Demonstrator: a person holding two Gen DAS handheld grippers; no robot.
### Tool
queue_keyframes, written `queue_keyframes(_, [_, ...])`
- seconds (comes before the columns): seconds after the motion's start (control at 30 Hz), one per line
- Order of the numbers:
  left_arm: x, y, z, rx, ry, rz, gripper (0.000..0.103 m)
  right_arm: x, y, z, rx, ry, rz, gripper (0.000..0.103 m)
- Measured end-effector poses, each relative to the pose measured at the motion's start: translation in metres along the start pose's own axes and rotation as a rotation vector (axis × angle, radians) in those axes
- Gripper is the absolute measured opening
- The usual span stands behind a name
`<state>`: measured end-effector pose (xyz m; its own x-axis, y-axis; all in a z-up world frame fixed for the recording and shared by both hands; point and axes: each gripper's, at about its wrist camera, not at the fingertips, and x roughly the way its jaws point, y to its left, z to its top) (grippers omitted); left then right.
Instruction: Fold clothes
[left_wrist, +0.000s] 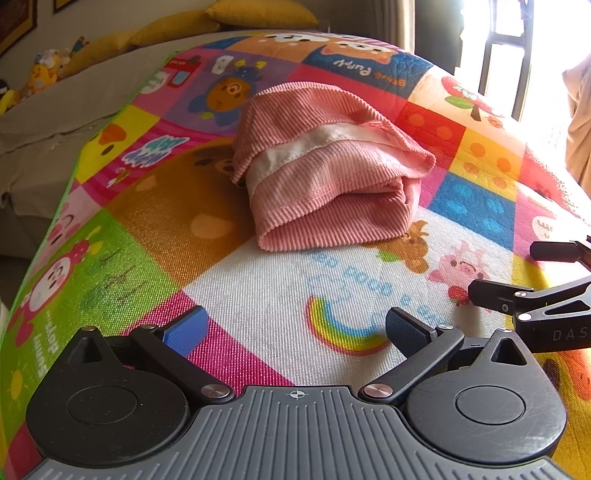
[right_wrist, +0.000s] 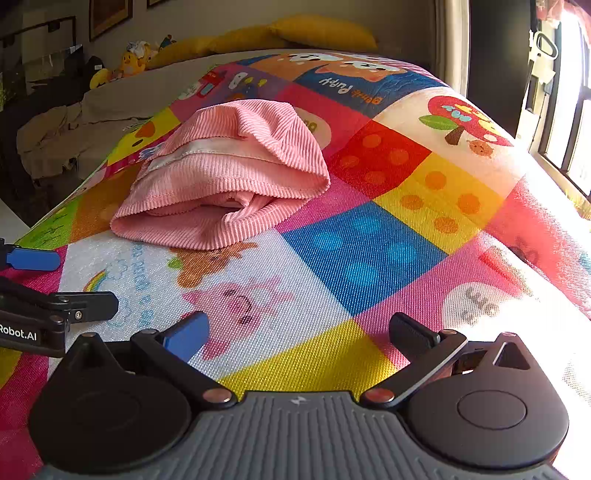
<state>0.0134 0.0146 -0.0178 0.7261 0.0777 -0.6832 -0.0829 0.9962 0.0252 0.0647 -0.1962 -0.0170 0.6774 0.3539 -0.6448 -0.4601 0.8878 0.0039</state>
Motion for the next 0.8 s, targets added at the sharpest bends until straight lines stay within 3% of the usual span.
queue_keyframes(0.8, [-0.0022,0.0016,-0.0037,-0.006,-0.029,0.008,0.103,-0.0001,0.0004,0.0002,0.001,0.000,-0.001,0.103])
